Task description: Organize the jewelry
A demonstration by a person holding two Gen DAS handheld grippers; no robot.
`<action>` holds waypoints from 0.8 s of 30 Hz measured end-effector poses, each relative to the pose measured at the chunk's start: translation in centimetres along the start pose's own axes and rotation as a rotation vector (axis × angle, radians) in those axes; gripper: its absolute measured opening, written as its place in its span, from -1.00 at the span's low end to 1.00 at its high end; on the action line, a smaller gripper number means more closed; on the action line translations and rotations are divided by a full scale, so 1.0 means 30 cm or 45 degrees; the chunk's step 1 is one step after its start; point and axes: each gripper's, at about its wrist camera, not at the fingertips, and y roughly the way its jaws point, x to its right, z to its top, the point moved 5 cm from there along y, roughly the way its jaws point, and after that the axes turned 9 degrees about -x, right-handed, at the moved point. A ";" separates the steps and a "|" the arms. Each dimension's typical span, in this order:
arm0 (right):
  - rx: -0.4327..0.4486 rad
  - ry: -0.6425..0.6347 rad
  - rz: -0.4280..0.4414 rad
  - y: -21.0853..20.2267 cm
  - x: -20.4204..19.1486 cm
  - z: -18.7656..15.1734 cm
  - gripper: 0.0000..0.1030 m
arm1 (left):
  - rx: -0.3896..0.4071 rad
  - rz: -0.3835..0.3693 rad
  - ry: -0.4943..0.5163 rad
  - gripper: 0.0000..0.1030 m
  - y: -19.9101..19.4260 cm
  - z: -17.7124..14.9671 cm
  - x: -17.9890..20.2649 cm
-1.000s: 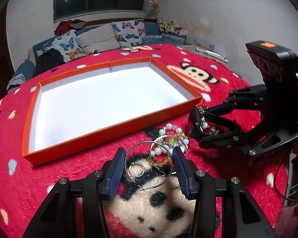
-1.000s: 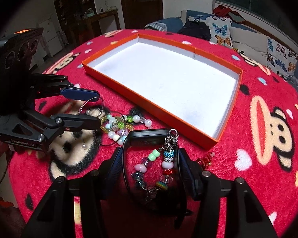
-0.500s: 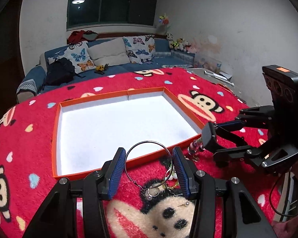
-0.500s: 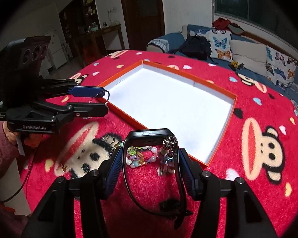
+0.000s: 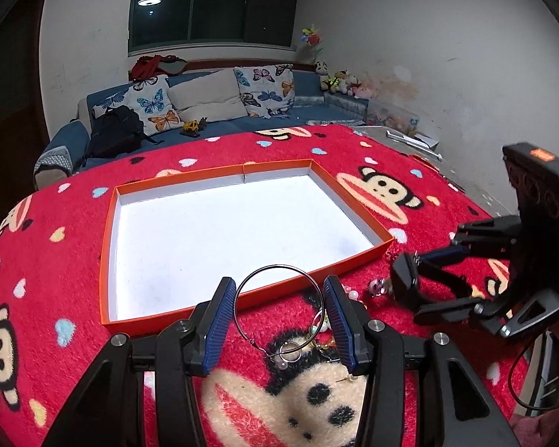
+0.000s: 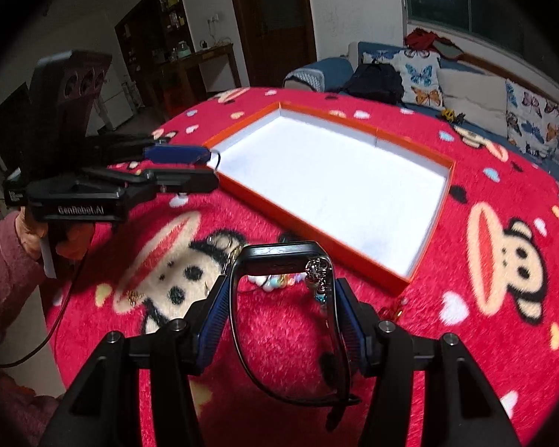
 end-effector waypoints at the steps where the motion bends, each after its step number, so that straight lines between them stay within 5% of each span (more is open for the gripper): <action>1: -0.010 -0.001 0.002 0.009 -0.001 -0.005 0.18 | -0.002 0.000 -0.002 0.00 0.001 -0.001 -0.001; 24: -0.071 0.018 0.056 0.102 -0.017 -0.034 0.27 | -0.035 -0.006 -0.028 0.00 0.054 -0.023 -0.019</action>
